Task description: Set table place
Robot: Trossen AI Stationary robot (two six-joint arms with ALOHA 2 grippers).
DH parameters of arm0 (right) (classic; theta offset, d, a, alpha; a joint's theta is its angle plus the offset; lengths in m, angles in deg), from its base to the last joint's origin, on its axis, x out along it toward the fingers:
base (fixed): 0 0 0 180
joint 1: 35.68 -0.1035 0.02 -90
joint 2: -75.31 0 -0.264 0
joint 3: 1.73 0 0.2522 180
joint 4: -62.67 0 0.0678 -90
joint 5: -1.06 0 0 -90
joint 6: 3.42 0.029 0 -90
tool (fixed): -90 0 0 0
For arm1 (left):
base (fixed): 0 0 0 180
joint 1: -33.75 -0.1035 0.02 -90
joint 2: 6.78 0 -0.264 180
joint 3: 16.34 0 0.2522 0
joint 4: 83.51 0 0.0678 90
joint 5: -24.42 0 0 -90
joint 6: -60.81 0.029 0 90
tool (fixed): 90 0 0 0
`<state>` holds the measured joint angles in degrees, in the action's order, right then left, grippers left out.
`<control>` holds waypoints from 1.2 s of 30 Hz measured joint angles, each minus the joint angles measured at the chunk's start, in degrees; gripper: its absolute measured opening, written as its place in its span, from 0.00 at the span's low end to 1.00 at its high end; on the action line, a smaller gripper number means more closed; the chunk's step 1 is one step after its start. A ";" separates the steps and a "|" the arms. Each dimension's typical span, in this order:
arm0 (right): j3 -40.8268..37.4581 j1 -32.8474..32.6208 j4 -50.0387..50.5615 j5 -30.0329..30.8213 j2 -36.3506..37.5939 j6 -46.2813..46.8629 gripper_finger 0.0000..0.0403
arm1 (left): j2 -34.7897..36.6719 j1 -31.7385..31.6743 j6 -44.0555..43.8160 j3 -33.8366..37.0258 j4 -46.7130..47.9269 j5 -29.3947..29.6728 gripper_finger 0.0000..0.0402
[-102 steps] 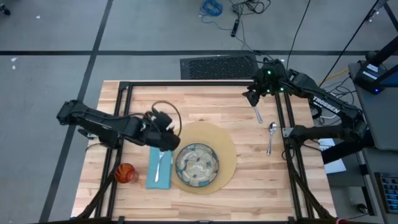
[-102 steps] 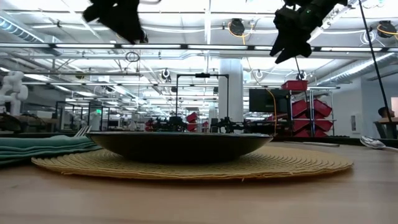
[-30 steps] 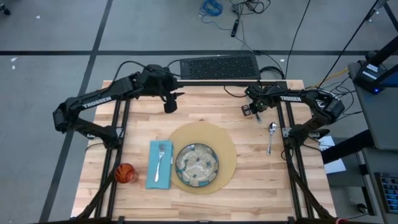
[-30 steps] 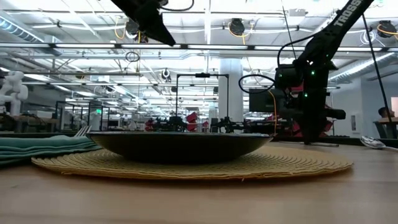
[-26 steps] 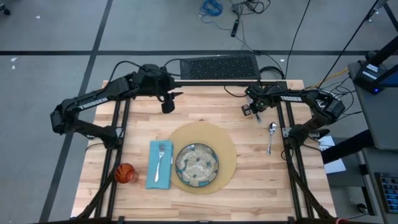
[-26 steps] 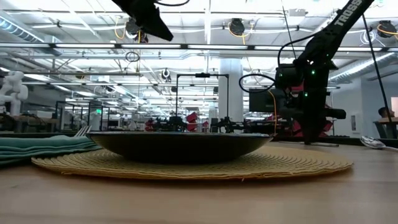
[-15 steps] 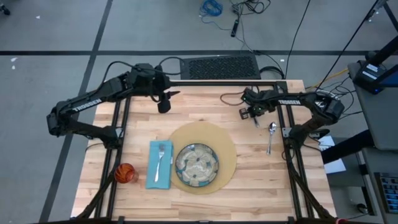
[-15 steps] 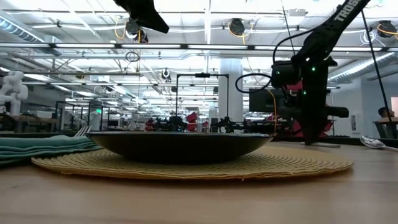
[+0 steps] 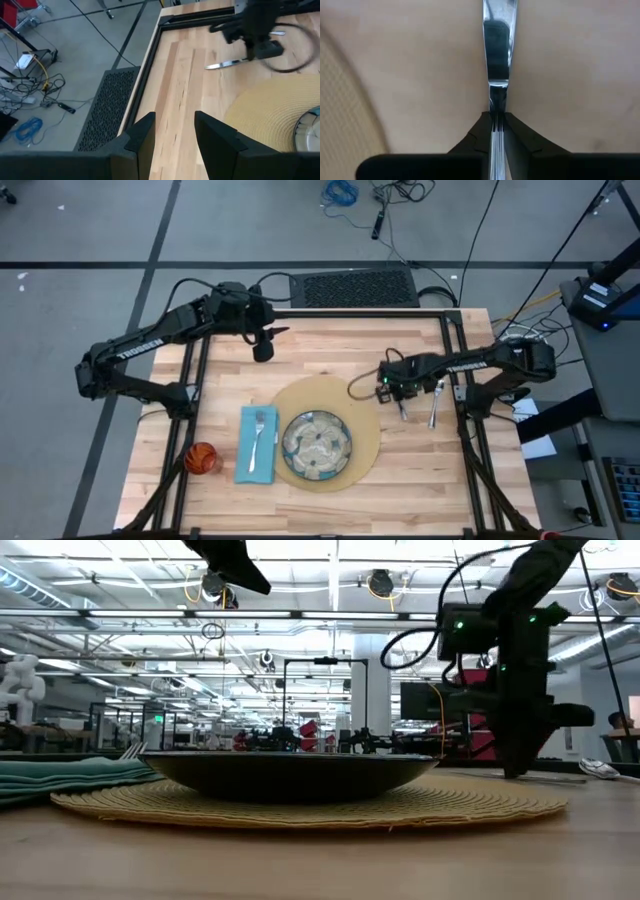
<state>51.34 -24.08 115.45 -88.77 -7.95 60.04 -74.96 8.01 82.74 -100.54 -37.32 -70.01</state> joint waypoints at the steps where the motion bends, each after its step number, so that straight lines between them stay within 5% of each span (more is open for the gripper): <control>1: 0.02 -1.76 -0.06 0.02 0.06 2.20 0.04 | -0.01 -0.02 0.00 0.00 0.07 0.01 0.31; 21: 0.57 -32.46 -9.56 9.64 -4.16 46.04 0.04 | -0.02 0.02 0.78 0.00 1.72 0.11 0.31; 36: 2.43 -38.49 -10.86 4.12 -4.74 50.26 0.04 | -0.02 0.00 0.87 0.00 4.22 0.11 0.31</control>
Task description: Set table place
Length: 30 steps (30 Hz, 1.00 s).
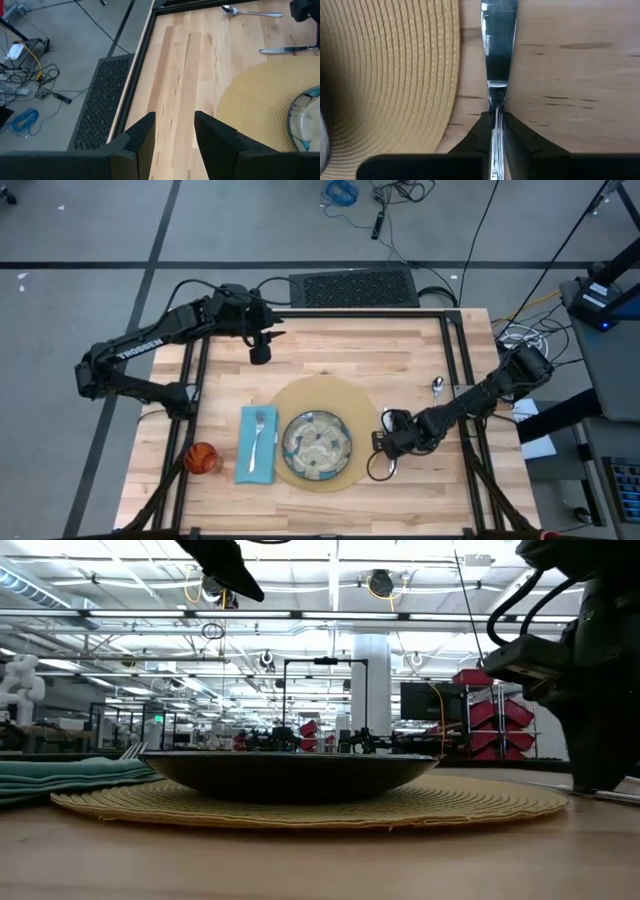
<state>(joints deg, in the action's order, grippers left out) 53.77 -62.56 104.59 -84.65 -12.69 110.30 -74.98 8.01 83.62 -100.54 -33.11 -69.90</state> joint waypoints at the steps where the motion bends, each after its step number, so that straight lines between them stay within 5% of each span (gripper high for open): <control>1: 0.00 -0.03 0.40 -0.07 0.02 -0.13 0.04 | 0.00 0.00 0.00 0.00 0.00 -0.01 0.31; 19: 0.96 2.92 3.24 2.95 0.06 -8.36 0.02 | 0.00 0.00 -1.27 0.00 -0.09 -0.02 0.31; 30: 0.98 2.90 3.72 2.97 0.06 -8.90 0.19 | 0.00 0.02 -1.25 0.00 1.37 -0.04 0.31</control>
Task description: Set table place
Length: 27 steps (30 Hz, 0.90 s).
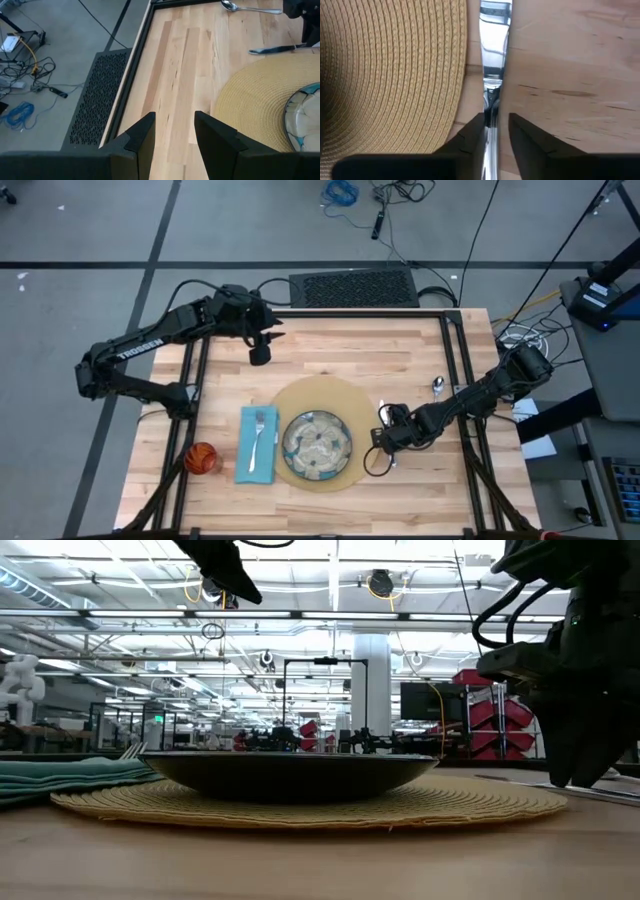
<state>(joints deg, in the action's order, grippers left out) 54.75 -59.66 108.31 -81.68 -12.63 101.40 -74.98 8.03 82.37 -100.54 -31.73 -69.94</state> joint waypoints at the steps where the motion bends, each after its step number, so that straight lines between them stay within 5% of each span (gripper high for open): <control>1: 0.00 0.00 -0.01 -0.05 0.00 -0.31 0.21 | 0.00 -0.02 0.00 0.00 0.26 0.00 0.31; 12: 1.44 0.42 4.60 0.56 3.48 -3.52 0.41 | 0.00 0.00 -0.09 0.00 0.31 -0.02 0.31; 27: 6.29 4.24 11.58 2.83 3.41 -12.21 0.35 | 0.00 1.44 -0.20 0.00 0.72 -0.05 0.31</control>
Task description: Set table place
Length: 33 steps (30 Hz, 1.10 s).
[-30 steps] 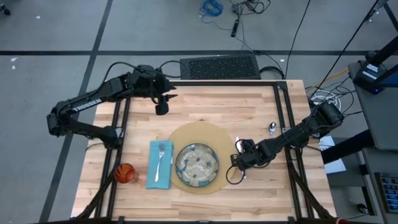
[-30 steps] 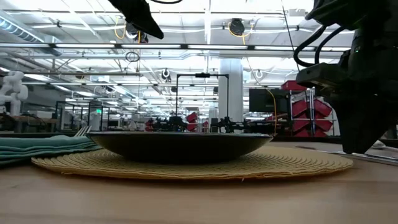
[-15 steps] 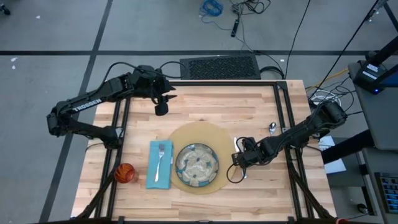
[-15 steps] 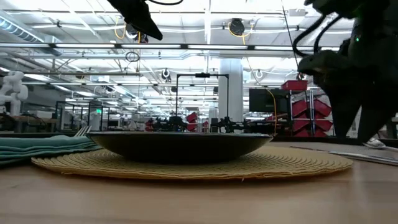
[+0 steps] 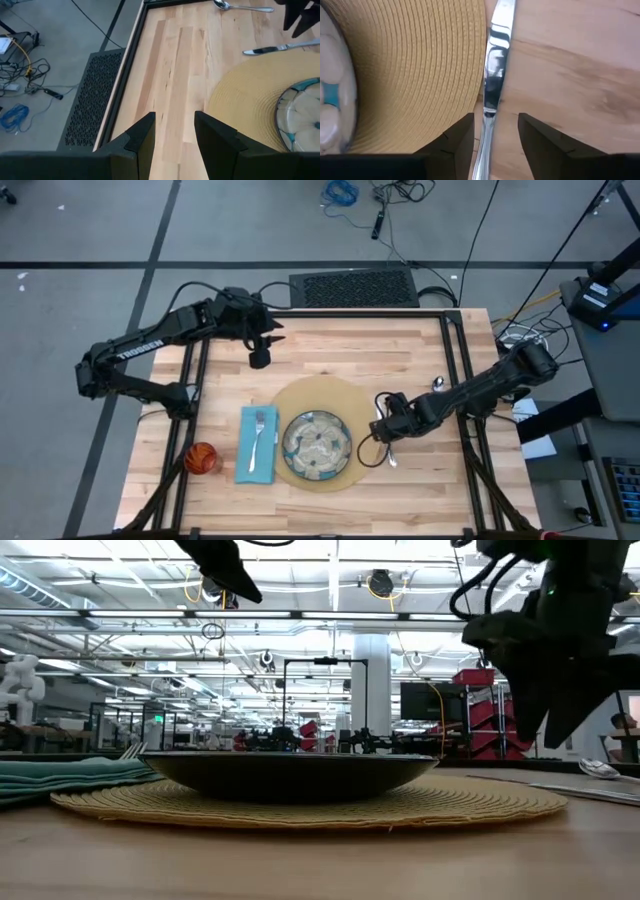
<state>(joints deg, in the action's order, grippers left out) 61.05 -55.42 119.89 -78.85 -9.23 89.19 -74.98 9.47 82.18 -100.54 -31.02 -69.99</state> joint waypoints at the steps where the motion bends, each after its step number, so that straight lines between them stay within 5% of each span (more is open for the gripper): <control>1: 0.00 0.24 -0.49 -0.16 -0.71 -0.74 0.35 | 0.00 0.09 0.00 0.00 0.27 0.00 0.31; 21: 0.11 -1.84 -5.26 -3.43 -9.61 -4.49 0.34 | 0.00 0.10 0.11 0.02 0.95 0.02 0.31; 33: 4.85 -1.79 0.26 -2.93 -12.11 -3.56 0.28 | -0.01 0.10 0.00 0.02 0.86 0.02 0.31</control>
<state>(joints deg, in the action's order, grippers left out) 65.90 -57.22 120.15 -81.78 -21.33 85.62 -74.99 9.56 82.18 -100.52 -30.16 -69.97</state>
